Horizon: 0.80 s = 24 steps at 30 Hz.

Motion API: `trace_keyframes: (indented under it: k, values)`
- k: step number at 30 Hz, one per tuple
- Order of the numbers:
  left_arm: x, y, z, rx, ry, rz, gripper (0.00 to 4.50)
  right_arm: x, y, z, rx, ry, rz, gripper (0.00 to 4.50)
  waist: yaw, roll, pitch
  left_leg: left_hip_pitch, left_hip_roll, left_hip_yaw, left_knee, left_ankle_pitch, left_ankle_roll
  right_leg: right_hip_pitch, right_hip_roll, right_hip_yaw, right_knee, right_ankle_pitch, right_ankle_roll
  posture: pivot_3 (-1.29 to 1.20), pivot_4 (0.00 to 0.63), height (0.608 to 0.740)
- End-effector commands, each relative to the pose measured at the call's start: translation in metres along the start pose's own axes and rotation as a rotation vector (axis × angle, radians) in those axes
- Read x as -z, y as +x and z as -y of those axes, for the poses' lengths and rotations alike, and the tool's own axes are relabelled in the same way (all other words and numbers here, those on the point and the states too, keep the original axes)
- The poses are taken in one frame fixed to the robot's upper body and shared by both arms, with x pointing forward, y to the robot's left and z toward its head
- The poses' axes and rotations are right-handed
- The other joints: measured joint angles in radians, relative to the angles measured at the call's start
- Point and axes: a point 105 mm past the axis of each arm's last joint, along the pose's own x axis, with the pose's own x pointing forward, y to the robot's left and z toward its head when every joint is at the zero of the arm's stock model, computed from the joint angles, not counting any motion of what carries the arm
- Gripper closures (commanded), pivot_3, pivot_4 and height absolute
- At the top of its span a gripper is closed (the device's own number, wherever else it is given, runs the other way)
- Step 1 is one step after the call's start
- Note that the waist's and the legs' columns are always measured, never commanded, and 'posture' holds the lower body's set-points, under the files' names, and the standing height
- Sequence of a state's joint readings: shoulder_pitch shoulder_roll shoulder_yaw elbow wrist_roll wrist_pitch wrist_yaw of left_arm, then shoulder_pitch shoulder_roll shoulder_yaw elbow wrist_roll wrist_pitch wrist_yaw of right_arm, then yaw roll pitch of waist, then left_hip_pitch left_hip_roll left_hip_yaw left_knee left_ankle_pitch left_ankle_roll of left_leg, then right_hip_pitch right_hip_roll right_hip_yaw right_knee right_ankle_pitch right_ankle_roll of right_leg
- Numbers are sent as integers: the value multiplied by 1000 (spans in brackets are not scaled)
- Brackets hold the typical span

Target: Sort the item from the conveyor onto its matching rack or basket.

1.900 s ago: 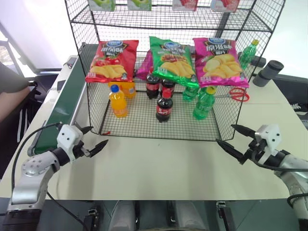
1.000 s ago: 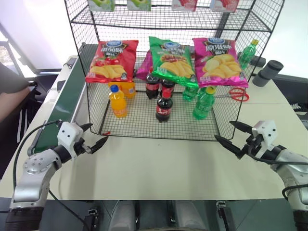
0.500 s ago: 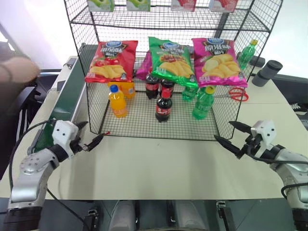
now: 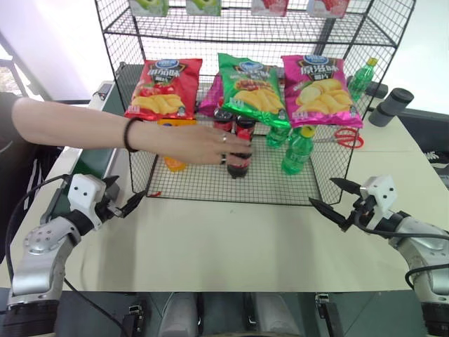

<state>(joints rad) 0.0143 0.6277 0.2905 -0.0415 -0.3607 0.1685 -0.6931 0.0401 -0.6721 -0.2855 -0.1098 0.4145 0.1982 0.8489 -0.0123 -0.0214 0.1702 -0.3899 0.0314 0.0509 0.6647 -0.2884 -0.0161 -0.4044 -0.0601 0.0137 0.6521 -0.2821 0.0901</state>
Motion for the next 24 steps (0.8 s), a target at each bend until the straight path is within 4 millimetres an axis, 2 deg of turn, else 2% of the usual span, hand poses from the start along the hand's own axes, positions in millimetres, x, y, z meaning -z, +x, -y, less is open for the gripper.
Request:
trace_keyframes:
  k: [1,18,24]
  values:
    - [-12,-1,-6,-18,25,43,0,-10,0,0,5,-31,39,54,0,0,0,0,0,0,0,0,0,0,0,0,0,0,0,0,150,740]
    - [-10,0,-4,-17,7,49,0,-10,2,-2,3,-30,49,54,0,0,0,0,0,0,0,0,0,0,0,0,0,0,0,0,150,740]
    - [-12,-6,-9,-62,-53,101,0,-14,11,-13,-20,-30,70,54,-1,0,0,0,0,0,0,0,0,0,0,0,0,0,0,0,150,740]
